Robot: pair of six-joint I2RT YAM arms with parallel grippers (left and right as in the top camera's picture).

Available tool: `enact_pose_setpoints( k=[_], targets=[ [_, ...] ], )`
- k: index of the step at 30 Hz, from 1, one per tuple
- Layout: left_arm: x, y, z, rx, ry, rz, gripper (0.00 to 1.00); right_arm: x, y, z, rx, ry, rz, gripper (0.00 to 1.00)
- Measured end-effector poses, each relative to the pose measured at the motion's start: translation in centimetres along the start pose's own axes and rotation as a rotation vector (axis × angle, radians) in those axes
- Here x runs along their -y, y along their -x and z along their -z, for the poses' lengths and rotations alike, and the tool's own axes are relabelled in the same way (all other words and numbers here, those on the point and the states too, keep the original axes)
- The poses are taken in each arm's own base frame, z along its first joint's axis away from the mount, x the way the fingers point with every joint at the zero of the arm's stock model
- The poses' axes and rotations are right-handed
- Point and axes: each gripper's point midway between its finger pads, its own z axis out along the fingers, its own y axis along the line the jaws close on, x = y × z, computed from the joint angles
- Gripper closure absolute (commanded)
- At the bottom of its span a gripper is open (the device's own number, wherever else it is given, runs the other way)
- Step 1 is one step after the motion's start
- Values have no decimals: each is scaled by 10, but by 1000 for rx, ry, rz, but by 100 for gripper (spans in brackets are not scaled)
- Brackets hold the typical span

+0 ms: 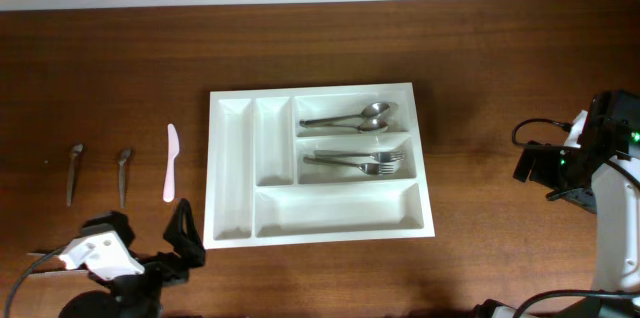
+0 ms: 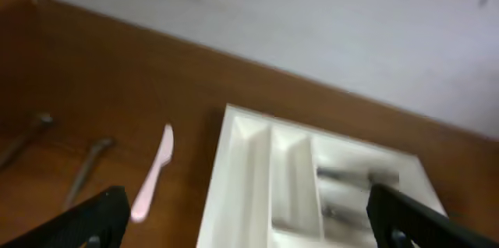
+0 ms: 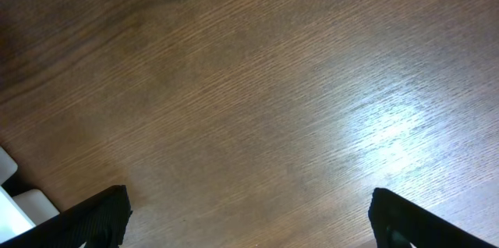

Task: Pack container
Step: 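Move the left gripper down-left toward the metal tongs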

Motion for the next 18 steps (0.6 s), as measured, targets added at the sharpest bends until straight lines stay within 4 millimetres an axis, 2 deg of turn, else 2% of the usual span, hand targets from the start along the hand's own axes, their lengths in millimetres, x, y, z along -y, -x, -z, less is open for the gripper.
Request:
enact_pose_setpoints(
  k=[2,6,8,10,12,15,18],
  targets=[
    [-4,-15,0,-66,17,2,1,0,0,0,0,0,0,1],
    [-36,-49,16,-245,220,128,1,0,0,0,0,0,0,1],
    [-47,-49,24,-277,314,182,1,0,0,0,0,0,0,1],
    [-46,-36,25,-259,337,220,1,0,0,0,0,0,1,1],
    [-45,-32,26,-265,342,244,1,0,0,0,0,0,0,1],
    [-51,-38,30,-287,385,250,1,0,0,0,0,0,0,1],
    [-68,-51,42,-332,514,310,1,0,0,0,0,0,0,1]
  ],
)
